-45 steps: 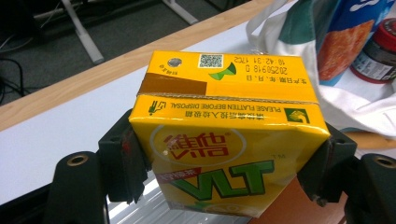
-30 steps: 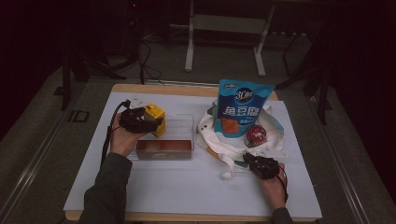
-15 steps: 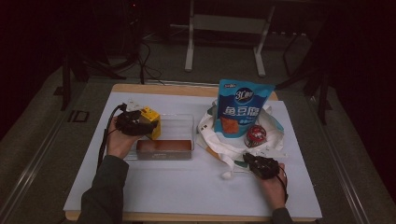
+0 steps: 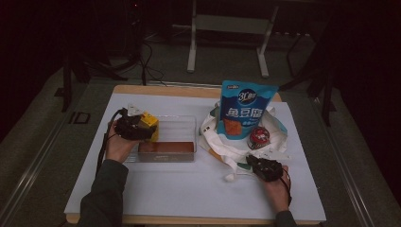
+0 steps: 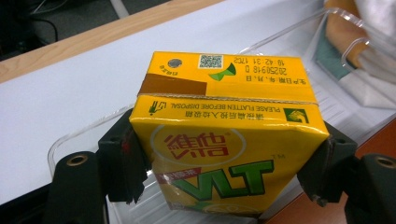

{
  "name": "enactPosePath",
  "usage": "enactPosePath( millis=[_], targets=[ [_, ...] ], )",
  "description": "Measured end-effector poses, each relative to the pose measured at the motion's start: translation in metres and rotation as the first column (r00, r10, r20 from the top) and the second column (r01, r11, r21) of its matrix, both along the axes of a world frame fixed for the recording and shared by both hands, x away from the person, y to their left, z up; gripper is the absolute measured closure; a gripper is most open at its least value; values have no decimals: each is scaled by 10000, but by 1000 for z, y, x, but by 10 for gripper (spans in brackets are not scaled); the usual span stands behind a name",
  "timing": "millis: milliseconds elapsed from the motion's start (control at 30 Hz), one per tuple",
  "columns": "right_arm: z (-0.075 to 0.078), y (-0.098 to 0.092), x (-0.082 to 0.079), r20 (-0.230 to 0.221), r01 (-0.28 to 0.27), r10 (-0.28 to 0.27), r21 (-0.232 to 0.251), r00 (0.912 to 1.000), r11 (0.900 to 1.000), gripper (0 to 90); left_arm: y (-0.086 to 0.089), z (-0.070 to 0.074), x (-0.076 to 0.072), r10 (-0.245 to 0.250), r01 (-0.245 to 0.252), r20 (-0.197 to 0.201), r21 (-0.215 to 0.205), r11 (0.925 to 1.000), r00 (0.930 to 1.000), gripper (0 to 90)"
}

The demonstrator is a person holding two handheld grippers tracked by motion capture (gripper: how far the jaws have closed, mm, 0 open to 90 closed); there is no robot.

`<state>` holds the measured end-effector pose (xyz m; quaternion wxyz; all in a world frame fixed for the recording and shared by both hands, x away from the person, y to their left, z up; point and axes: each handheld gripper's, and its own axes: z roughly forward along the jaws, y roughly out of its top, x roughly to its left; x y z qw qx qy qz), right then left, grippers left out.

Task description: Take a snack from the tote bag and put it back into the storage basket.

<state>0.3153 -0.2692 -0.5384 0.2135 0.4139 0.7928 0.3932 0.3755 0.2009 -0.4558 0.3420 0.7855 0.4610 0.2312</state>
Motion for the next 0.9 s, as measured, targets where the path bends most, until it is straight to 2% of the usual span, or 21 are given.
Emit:
enactPosePath(
  millis=[367, 400, 467, 900],
  targets=[
    [0, 0, 0, 4, 1, -1, -9, 10000, 10000, 809, 6, -11, -1, 233, -229, -145, 258, 9994, 9996, 282],
    [0, 0, 0, 3, 3, -3, -5, 10000, 10000, 809, 7, -11, -2, 263, -257, -143, 423, 9988, 9996, 281],
    [0, 0, 0, 9, 2, -2, -18, 10000, 10000, 809, 7, -11, -4, 226, -220, -126, 496, 9985, 9997, 281],
    [0, 0, 0, 7, 0, 0, -15, 10000, 10000, 809, 23, -14, -12, 687, -683, -176, 265, 9973, 9975, 278]
  ],
)
